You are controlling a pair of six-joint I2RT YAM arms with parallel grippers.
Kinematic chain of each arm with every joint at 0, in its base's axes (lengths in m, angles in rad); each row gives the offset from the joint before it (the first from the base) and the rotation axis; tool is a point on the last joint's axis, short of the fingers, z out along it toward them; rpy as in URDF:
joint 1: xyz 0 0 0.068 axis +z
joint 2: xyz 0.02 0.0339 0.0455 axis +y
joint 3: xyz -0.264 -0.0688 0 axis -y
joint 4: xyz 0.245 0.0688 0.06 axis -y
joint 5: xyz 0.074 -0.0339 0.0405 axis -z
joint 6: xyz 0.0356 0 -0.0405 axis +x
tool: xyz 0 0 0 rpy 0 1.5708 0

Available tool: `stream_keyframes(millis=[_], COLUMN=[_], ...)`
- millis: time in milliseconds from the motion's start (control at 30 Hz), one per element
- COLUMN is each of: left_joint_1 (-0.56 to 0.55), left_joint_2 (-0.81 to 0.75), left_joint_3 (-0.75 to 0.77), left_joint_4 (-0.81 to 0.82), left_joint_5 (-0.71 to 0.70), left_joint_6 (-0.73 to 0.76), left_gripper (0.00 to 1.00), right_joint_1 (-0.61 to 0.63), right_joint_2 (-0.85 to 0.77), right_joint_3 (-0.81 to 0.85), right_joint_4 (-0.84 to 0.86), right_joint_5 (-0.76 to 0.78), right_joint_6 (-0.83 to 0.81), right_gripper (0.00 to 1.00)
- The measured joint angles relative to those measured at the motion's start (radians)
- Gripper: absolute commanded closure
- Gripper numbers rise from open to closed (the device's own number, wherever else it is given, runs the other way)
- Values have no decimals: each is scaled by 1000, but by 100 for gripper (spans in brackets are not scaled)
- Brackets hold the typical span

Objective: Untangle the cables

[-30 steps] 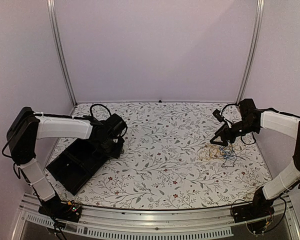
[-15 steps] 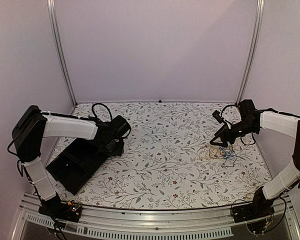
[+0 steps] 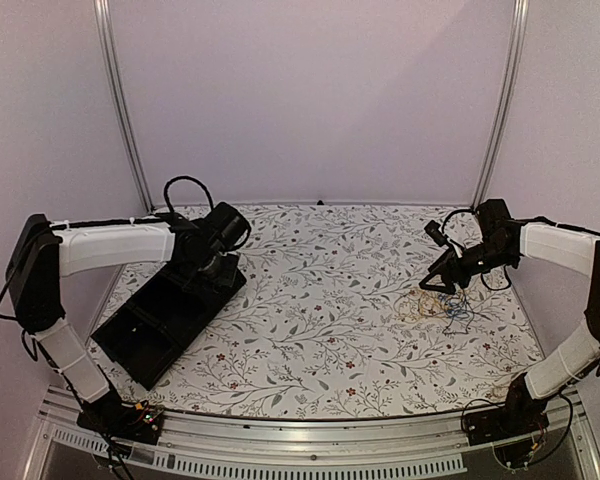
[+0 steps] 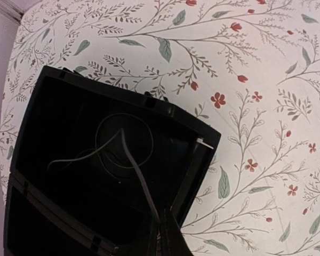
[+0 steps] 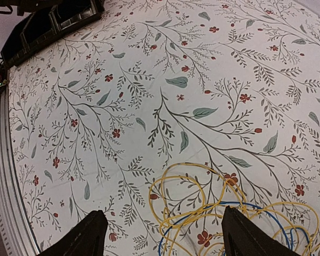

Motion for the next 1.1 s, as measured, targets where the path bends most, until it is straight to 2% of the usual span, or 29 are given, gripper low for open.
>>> stream_keyframes(millis=[167,300,333,400,467,600,767,933,1100], left_joint_1=[103,151,153,151,150,149,147,105,-58], left_joint_2=[0,62,82,110,115,101,21,-65,-70], left_joint_3=[0,10,15,20,27,64,92,111,111], left_joint_4=[19,35,37,39,34,20,-8,-1,95], left_joint_5=[-20,-21,-19,-6,5,4,1,6,74], left_joint_6=[56,79,82,90,97,99,104,142,239], left_gripper=[100,100,95,78,68,60,54,51,50], right_joint_1=[0,0,0,0,0,0,-8,-37,-46], right_joint_2=[0,0,0,0,0,-5,-40,-68,-135], right_joint_3=[0,0,0,0,0,0,13,49,19], right_joint_4=[0,0,0,0,0,-3,-17,-61,-172], right_joint_5=[0,0,-1,-1,-1,10,109,220,299], right_joint_6=[0,0,0,0,0,1,8,7,-78], right_gripper=[22,22,22,22,22,22,26,39,40])
